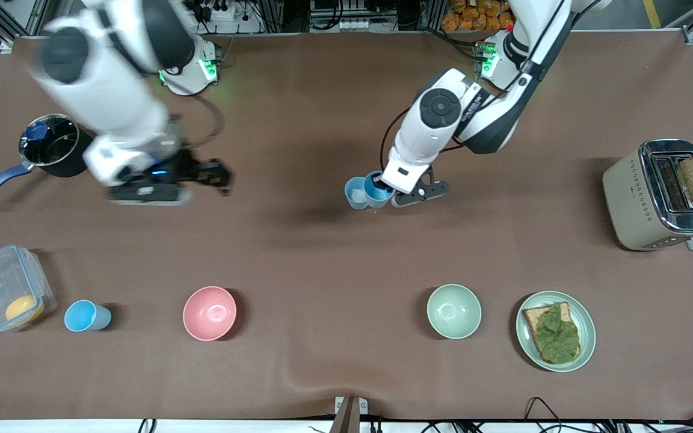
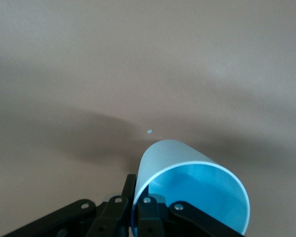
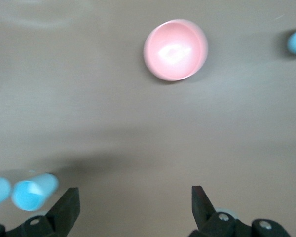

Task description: Stack blue cups with both arms

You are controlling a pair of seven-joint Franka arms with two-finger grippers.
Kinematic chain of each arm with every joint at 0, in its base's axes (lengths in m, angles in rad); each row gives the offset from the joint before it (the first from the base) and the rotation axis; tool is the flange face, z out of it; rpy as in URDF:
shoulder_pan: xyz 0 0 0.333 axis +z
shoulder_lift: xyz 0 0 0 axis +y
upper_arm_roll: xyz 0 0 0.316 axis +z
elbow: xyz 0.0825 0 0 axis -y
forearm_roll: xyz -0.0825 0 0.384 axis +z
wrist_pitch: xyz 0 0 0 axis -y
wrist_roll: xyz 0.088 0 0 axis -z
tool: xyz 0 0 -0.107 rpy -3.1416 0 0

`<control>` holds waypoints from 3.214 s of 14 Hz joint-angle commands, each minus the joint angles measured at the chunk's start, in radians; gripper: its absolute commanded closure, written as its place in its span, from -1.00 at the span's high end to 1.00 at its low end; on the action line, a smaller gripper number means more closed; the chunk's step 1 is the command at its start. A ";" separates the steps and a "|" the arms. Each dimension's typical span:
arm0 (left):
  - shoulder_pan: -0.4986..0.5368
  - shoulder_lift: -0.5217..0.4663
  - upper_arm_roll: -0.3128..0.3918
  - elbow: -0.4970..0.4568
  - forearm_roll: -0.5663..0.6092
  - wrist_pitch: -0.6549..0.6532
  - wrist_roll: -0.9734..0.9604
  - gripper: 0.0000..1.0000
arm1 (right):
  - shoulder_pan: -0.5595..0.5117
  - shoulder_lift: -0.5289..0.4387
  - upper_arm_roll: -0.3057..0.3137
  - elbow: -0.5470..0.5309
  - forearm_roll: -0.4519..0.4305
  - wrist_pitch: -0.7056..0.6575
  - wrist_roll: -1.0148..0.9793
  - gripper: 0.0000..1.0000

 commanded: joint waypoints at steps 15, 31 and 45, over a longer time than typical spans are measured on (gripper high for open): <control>-0.093 0.102 0.008 0.105 0.025 -0.009 -0.089 1.00 | -0.075 -0.037 -0.247 0.231 0.015 -0.303 -0.369 1.00; 0.392 -0.076 0.029 0.470 0.194 -0.594 0.317 1.00 | -0.072 -0.052 -0.242 0.229 0.014 -0.374 -0.358 1.00; 0.341 -0.346 0.301 0.411 0.058 -0.847 0.888 1.00 | -0.049 -0.067 -0.242 0.232 -0.005 -0.388 -0.358 1.00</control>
